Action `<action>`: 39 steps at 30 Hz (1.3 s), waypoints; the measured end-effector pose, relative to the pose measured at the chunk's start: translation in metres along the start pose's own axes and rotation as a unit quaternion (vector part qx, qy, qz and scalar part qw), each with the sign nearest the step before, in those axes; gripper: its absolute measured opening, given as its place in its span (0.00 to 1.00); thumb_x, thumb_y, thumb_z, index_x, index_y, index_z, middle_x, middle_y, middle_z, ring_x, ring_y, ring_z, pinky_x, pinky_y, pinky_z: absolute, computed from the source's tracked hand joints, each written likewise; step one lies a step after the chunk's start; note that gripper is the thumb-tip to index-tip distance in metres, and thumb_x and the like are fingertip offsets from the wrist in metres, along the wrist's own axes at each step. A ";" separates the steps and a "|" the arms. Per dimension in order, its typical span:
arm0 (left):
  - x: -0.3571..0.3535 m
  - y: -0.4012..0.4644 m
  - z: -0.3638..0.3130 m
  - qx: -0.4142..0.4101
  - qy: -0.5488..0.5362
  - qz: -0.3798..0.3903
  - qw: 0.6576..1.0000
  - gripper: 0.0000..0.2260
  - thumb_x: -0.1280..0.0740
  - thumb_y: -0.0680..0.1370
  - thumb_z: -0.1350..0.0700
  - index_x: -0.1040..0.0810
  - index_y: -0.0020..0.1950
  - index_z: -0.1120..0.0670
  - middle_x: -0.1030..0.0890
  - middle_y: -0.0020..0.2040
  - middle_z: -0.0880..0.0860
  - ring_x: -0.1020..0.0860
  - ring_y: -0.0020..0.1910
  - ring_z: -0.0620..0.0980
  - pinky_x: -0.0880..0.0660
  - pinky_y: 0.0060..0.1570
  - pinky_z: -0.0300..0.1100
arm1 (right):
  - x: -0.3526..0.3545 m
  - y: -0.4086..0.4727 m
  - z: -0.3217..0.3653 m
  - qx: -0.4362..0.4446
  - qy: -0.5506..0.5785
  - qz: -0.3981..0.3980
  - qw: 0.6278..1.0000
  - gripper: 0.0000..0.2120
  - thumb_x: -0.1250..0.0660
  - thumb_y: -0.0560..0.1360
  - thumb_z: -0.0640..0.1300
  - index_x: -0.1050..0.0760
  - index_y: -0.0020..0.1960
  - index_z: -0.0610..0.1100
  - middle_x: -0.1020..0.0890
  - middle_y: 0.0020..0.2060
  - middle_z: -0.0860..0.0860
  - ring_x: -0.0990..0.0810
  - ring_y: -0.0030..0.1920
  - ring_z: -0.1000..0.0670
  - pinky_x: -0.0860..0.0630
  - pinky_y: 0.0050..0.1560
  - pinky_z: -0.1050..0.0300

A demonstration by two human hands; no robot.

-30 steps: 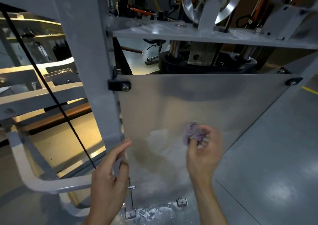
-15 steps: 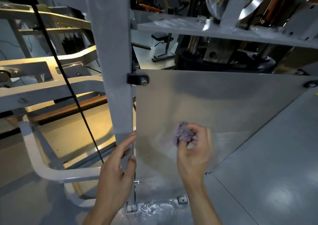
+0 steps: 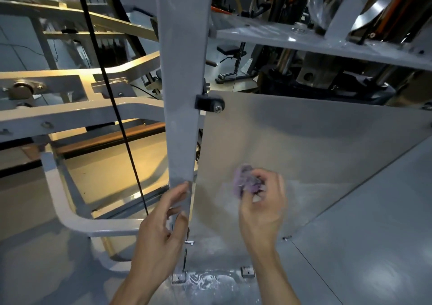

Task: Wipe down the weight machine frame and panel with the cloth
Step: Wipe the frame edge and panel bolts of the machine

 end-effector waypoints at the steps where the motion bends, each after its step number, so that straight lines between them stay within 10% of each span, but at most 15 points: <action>1: 0.001 -0.001 0.001 0.001 -0.002 -0.003 1.000 0.24 0.35 0.82 0.59 0.28 0.70 0.33 0.22 0.65 0.31 0.25 0.63 0.32 0.22 0.57 0.47 | 0.006 0.004 -0.005 -0.015 -0.011 -0.020 1.000 0.19 0.35 0.71 0.27 0.24 0.49 0.51 0.24 0.46 0.58 0.21 0.45 0.54 0.20 0.44 0.46; 7: 0.006 -0.007 0.006 0.007 0.008 -0.005 1.000 0.25 0.37 0.82 0.60 0.29 0.71 0.33 0.22 0.65 0.33 0.25 0.64 0.33 0.24 0.54 0.38 | -0.039 -0.017 0.032 0.062 0.036 0.047 0.996 0.08 0.38 0.74 0.40 0.22 0.49 0.48 0.24 0.46 0.54 0.19 0.43 0.50 0.21 0.41 0.44; 16: 0.008 -0.012 0.012 0.011 0.005 -0.017 1.000 0.21 0.36 0.84 0.57 0.28 0.70 0.33 0.21 0.63 0.31 0.24 0.62 0.30 0.27 0.52 0.34 | -0.041 -0.011 0.048 0.164 0.027 0.078 0.983 0.16 0.32 0.71 0.29 0.16 0.52 0.45 0.22 0.44 0.51 0.20 0.40 0.46 0.22 0.36 0.48; 23: 0.009 -0.015 0.013 0.013 -0.002 -0.020 1.000 0.23 0.37 0.83 0.62 0.26 0.69 0.36 0.21 0.64 0.32 0.24 0.64 0.34 0.29 0.57 0.28 | -0.068 -0.058 -0.015 0.141 -0.102 0.216 0.961 0.15 0.32 0.70 0.36 0.18 0.51 0.51 0.22 0.45 0.55 0.20 0.46 0.47 0.20 0.34 0.49; 31: 0.009 -0.016 0.012 0.015 -0.006 -0.032 0.999 0.23 0.36 0.82 0.62 0.26 0.68 0.36 0.21 0.63 0.32 0.24 0.64 0.33 0.27 0.59 0.37 | -0.046 -0.018 0.029 0.142 -0.006 0.073 0.987 0.13 0.32 0.71 0.33 0.16 0.50 0.46 0.22 0.43 0.52 0.20 0.39 0.46 0.23 0.37 0.53; 39: 0.008 -0.017 0.009 0.014 0.005 -0.032 0.999 0.23 0.36 0.82 0.63 0.25 0.68 0.36 0.21 0.62 0.31 0.24 0.63 0.32 0.28 0.60 0.35 | -0.069 -0.065 -0.022 0.091 -0.115 0.198 0.969 0.12 0.29 0.70 0.37 0.20 0.48 0.53 0.23 0.45 0.56 0.18 0.41 0.48 0.21 0.33 0.53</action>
Point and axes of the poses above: each hand's wrist, its own y-axis towards the middle knuckle, its own x-axis out of the back of the hand, z = x × y, the point moved 4 cm from there along y, towards the middle knuckle
